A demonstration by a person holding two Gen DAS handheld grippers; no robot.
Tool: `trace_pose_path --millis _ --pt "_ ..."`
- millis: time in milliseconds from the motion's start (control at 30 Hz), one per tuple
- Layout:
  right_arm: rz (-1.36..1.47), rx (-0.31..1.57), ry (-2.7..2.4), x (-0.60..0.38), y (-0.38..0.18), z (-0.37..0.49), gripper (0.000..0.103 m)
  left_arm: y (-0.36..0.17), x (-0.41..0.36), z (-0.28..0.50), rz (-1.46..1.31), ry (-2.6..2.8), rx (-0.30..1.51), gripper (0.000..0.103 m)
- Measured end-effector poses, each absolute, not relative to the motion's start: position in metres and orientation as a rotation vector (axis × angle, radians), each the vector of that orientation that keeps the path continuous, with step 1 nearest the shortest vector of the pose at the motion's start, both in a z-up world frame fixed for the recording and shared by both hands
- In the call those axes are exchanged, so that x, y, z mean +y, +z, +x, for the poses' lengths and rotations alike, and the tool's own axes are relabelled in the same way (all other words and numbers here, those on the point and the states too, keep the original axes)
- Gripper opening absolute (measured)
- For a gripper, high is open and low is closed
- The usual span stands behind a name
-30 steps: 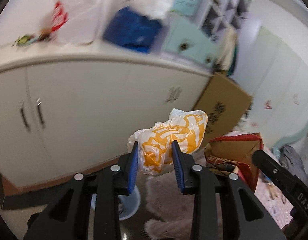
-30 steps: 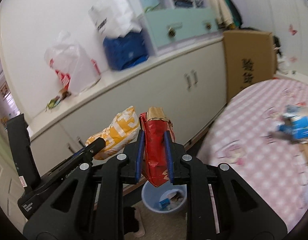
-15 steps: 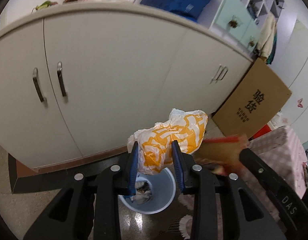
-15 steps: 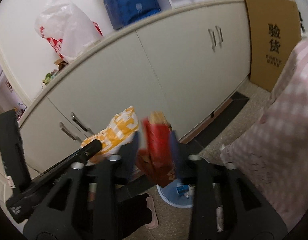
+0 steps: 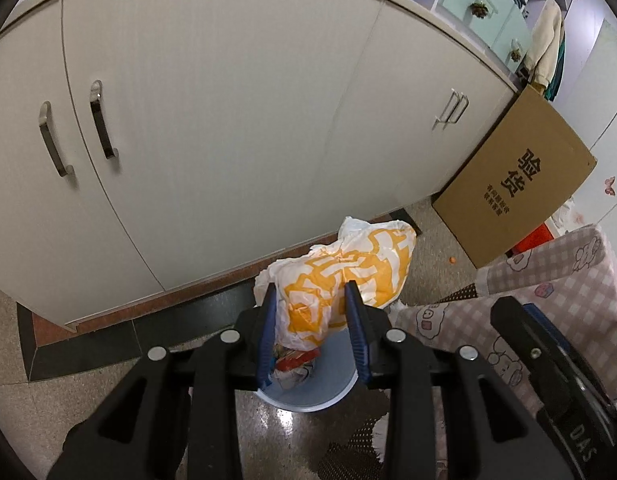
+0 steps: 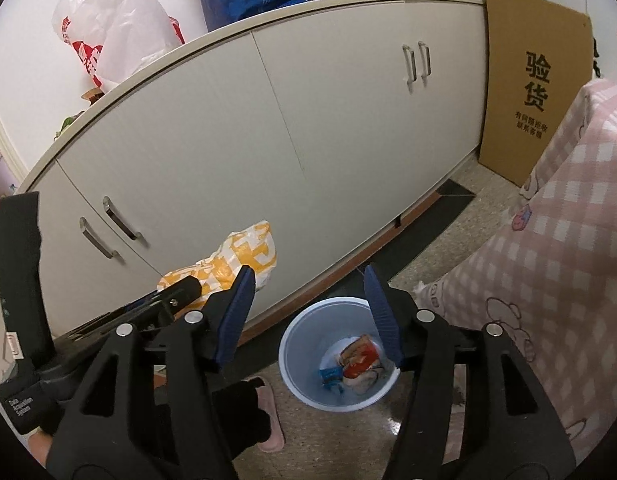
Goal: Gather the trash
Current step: 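Carry both bags over the wastebasket and open both grippers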
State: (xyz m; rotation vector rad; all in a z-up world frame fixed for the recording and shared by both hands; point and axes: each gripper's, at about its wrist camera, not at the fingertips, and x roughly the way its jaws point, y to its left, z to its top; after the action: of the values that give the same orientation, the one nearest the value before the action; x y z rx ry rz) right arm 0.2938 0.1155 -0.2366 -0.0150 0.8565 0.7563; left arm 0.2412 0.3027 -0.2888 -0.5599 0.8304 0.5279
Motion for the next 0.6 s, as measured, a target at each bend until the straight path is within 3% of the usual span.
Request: trace_pose_path --millis 500,567,600 --pt "-0.037 0.791 0.708 0.107 -0.234 0.292 0.062 -0.294 0.297 0.257 -0.551 0.498 0.853 0.034" --pt "-0.031 0.781 0.706 0.106 -0.233 0.292 0.062 -0.294 0.296 0.260 -0.552 0.494 0.851 0.038" --pt "-0.029 0.777 0.706 0.105 -0.233 0.292 0.062 -0.295 0.297 0.261 -0.556 0.486 0.852 0.049"
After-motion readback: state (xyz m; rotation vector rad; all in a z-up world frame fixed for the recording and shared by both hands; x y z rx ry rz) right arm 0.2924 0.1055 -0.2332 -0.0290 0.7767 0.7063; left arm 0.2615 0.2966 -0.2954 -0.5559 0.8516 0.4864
